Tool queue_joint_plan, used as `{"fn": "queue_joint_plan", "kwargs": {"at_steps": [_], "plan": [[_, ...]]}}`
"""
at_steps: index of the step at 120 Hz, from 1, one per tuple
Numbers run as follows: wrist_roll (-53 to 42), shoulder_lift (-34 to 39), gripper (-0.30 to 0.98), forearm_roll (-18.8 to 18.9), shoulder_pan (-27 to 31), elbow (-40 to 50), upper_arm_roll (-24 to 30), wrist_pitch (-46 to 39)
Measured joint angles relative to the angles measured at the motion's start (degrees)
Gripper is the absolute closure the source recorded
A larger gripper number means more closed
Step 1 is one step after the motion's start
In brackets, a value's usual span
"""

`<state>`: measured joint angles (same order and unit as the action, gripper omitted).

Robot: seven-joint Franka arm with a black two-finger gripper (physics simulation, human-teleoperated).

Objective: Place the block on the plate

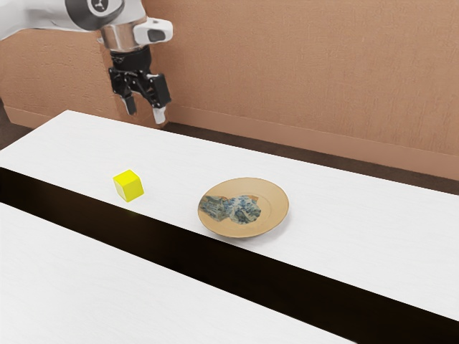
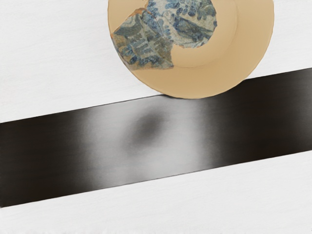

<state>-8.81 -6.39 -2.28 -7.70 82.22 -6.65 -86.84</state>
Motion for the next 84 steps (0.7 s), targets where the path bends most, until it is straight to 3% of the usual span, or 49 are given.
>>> {"fn": "queue_joint_plan", "kwargs": {"at_steps": [28, 38, 62, 69, 84], "plan": [[4.11, 1.93, 0.0, 0.46, -0.55, 1.17, 0.42, 0.53], [2.98, -1.16, 0.0, 0.32, -2.07, -2.35, -4.32, 0.9], [-6.19, -16.61, 0.0, -1.85, 1.66, -15.0, -16.73, 0.31], [-10.03, -19.87, 0.0, -2.72, 5.41, -16.74, -16.47, -0.56], [-18.38, -26.66, 0.0, -3.41, 15.51, -20.37, -9.04, -3.64]]}}
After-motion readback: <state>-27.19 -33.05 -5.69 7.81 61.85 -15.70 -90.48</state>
